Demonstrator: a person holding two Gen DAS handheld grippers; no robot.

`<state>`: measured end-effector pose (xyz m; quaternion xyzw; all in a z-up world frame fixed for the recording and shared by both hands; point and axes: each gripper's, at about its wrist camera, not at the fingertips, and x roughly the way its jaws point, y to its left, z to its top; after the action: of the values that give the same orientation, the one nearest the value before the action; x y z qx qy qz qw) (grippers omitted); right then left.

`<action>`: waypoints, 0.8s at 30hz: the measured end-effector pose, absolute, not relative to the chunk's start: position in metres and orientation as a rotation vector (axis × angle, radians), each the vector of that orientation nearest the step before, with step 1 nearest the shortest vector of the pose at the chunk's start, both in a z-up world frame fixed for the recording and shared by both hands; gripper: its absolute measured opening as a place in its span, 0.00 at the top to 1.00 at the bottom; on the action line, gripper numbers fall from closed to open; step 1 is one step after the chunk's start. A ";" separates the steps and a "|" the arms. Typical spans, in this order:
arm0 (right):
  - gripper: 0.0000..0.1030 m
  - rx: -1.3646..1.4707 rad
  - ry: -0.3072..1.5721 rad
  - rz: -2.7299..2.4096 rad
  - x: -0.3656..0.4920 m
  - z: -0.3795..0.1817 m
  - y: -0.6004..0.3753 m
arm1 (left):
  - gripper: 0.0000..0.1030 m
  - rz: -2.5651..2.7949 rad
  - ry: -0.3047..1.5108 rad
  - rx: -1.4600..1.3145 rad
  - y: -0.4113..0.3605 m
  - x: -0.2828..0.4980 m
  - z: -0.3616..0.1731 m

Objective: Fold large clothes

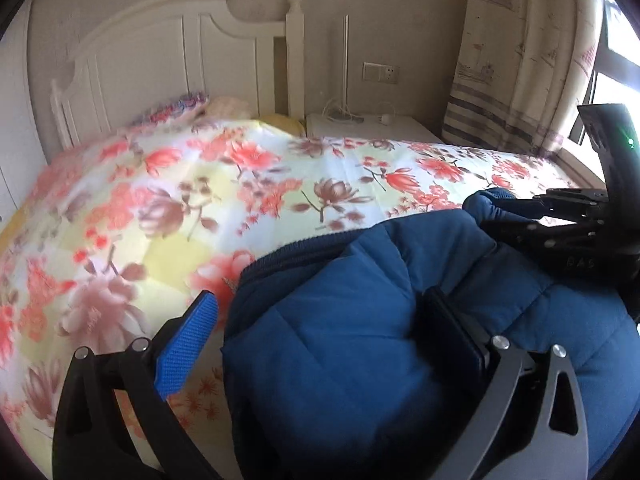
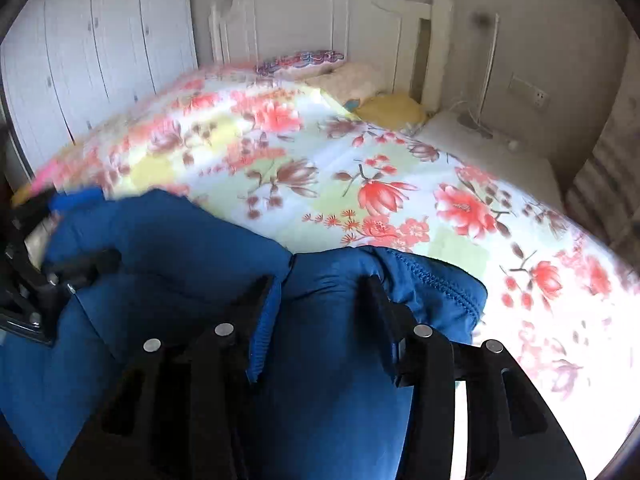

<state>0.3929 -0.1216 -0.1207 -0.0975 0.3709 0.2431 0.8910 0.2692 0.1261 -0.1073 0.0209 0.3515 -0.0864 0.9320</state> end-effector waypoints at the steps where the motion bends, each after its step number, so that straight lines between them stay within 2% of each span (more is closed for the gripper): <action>1: 0.57 -0.213 0.776 0.503 0.393 -0.118 -0.121 | 0.02 -0.182 0.723 0.037 0.127 0.270 -0.108; 4: 0.57 -0.271 0.790 0.495 0.393 -0.103 -0.118 | 0.02 -0.170 0.714 0.057 0.124 0.268 -0.107; 8: 0.57 -0.093 0.701 0.422 0.403 -0.084 -0.153 | 0.02 -0.169 0.708 0.038 0.127 0.267 -0.108; 10: 0.58 -0.053 0.760 0.427 0.417 -0.098 -0.158 | 0.02 -0.167 0.709 0.032 0.128 0.268 -0.108; 11: 0.59 -0.100 0.824 0.436 0.423 -0.118 -0.151 | 0.02 -0.162 0.709 0.032 0.129 0.268 -0.108; 13: 0.59 -0.098 0.820 0.456 0.423 -0.136 -0.147 | 0.02 -0.156 0.709 0.029 0.130 0.268 -0.109; 17: 0.59 -0.160 0.868 0.418 0.426 -0.119 -0.139 | 0.02 -0.146 0.703 0.039 0.129 0.267 -0.107; 22: 0.59 -0.204 0.734 0.454 0.405 -0.070 -0.113 | 0.02 -0.142 0.702 0.032 0.130 0.266 -0.108; 24: 0.59 -0.309 0.810 0.482 0.405 -0.092 -0.090 | 0.02 -0.141 0.701 0.031 0.131 0.267 -0.107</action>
<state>0.4050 -0.0901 -0.0923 -0.1484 0.3885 0.2313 0.8795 0.2665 0.1305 -0.1073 0.0153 0.3431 -0.0692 0.9366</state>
